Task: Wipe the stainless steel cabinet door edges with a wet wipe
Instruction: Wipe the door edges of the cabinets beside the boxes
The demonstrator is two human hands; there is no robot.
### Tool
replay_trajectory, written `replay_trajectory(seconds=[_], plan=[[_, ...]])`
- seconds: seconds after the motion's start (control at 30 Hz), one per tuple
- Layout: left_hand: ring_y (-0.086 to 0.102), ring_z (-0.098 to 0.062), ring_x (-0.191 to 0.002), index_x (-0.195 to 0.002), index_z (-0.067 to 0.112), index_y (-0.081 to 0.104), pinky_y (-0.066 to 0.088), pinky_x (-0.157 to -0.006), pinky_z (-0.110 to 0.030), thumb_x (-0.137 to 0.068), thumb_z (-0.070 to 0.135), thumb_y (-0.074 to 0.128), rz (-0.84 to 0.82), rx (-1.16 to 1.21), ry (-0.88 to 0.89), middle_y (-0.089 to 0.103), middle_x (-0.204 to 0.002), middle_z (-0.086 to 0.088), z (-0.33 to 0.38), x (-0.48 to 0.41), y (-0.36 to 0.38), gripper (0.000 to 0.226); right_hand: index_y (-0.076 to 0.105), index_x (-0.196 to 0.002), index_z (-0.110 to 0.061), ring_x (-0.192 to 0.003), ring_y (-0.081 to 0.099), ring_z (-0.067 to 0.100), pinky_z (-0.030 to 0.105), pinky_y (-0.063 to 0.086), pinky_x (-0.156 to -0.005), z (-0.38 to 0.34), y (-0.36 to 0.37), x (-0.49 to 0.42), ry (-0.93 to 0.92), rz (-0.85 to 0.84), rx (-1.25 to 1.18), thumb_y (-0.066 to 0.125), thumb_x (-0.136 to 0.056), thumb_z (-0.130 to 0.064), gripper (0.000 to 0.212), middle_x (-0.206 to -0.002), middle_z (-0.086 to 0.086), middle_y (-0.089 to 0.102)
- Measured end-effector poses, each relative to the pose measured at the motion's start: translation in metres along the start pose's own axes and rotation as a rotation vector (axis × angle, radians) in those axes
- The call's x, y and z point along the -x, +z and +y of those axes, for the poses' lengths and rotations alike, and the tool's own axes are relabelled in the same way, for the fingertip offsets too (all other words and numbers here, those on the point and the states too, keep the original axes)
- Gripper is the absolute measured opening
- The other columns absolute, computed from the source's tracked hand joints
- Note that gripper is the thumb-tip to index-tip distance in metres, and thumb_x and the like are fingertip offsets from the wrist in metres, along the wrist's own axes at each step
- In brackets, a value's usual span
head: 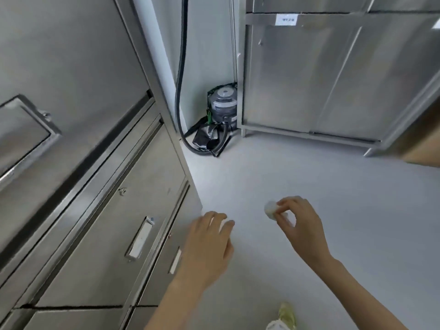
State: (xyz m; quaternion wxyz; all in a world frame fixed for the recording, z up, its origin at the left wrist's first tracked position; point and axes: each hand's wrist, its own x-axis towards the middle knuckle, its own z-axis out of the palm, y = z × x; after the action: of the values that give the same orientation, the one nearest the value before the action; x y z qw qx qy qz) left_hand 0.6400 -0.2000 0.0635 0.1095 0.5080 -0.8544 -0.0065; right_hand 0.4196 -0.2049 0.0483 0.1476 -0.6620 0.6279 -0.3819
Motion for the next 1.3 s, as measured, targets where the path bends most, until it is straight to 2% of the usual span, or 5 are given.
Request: replay_trajectory(seconds=[0.17, 0.3, 0.6, 0.73, 1.3], plan=[[0.068, -0.028, -0.099, -0.100, 0.013, 0.074, 0.057, -0.078, -0.038, -0.057, 0.012, 0.085, 0.010, 0.037, 0.158, 0.070, -0.106, -0.004, 0.049, -0.053, -0.006, 0.044, 0.061, -0.076, -0.013, -0.075, 0.060, 0.016, 0.038, 0.052, -0.067, 0.033, -0.080, 0.000, 0.119, 0.082, 0.051, 0.070, -0.079, 0.000, 0.016, -0.077, -0.009, 0.062], [0.068, -0.024, -0.096, -0.101, 0.015, 0.074, 0.057, -0.077, -0.032, -0.058, 0.013, 0.085, 0.030, 0.121, 0.330, 0.070, -0.105, -0.002, 0.108, -0.105, -0.005, 0.044, 0.056, -0.072, -0.021, -0.070, 0.058, 0.005, 0.034, 0.052, -0.064, 0.068, -0.141, -0.002, 0.198, 0.146, 0.096, 0.070, -0.082, -0.008, 0.021, -0.071, -0.020, 0.058], [0.069, -0.024, -0.092, -0.098, 0.013, 0.075, 0.056, -0.075, -0.033, -0.057, 0.006, 0.084, 0.182, 0.206, 0.580, 0.071, -0.101, -0.003, 0.250, -0.229, -0.001, 0.043, 0.059, -0.074, -0.019, -0.073, 0.059, 0.004, 0.022, 0.048, -0.067, 0.136, -0.279, -0.016, 0.252, 0.320, 0.162, 0.070, -0.081, -0.006, 0.019, -0.074, -0.016, 0.061], [0.068, -0.026, -0.095, -0.102, 0.013, 0.074, 0.056, -0.079, -0.035, -0.060, 0.011, 0.084, 0.191, 0.232, 0.709, 0.071, -0.103, -0.004, 0.313, -0.275, -0.004, 0.043, 0.059, -0.072, -0.015, -0.071, 0.059, 0.009, 0.032, 0.051, -0.066, 0.155, -0.333, -0.017, 0.286, 0.449, 0.225, 0.070, -0.081, -0.006, 0.017, -0.073, -0.013, 0.061], [0.068, -0.026, -0.098, -0.100, 0.017, 0.075, 0.055, -0.082, -0.038, -0.059, 0.019, 0.086, 0.174, 0.273, 1.187, 0.070, -0.107, -0.004, 0.416, -0.447, 0.019, 0.043, 0.061, -0.071, -0.015, -0.074, 0.062, 0.014, 0.043, 0.052, -0.067, 0.211, -0.418, -0.044, 0.637, 0.830, 0.436, 0.068, -0.080, -0.006, 0.014, -0.078, -0.008, 0.063]])
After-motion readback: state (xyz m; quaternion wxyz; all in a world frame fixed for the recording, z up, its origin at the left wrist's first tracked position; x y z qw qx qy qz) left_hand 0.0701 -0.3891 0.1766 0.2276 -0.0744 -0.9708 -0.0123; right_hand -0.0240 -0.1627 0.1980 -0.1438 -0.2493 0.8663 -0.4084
